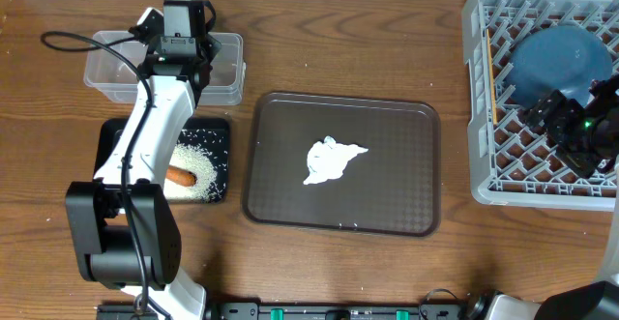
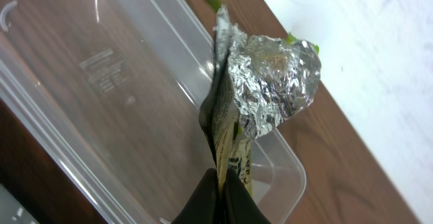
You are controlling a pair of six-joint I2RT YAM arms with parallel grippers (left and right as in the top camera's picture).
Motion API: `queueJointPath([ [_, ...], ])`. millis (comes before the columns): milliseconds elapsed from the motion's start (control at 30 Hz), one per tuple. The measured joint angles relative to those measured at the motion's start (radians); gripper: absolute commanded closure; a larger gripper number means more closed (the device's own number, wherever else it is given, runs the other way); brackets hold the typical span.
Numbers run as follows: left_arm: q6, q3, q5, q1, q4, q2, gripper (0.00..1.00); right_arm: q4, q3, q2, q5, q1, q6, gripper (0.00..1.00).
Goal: Sort waste into correct bins and load items into the dishwasher rack
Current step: 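Carry the wrapper left and drop it into the clear plastic container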
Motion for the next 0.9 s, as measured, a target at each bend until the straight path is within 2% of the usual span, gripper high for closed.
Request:
queueJointPath([
  [233, -0.153, 0.0, -0.122, 0.002, -0.051, 0.0, 0.92, 0.0, 0.0, 0.0, 0.0, 0.0, 0.0, 0.01],
  [500, -0.261, 0.0, -0.199, 0.011, -0.098, 0.0, 0.92, 0.0, 0.0, 0.0, 0.0, 0.0, 0.0, 0.01],
  [767, -0.339, 0.0, -0.222, 0.011, -0.102, 0.025, 0.86, 0.0, 0.0, 0.0, 0.0, 0.0, 0.0, 0.01],
  [900, -0.349, 0.0, -0.227, 0.011, -0.109, 0.075, 0.87, 0.0, 0.0, 0.0, 0.0, 0.0, 0.0, 0.01],
])
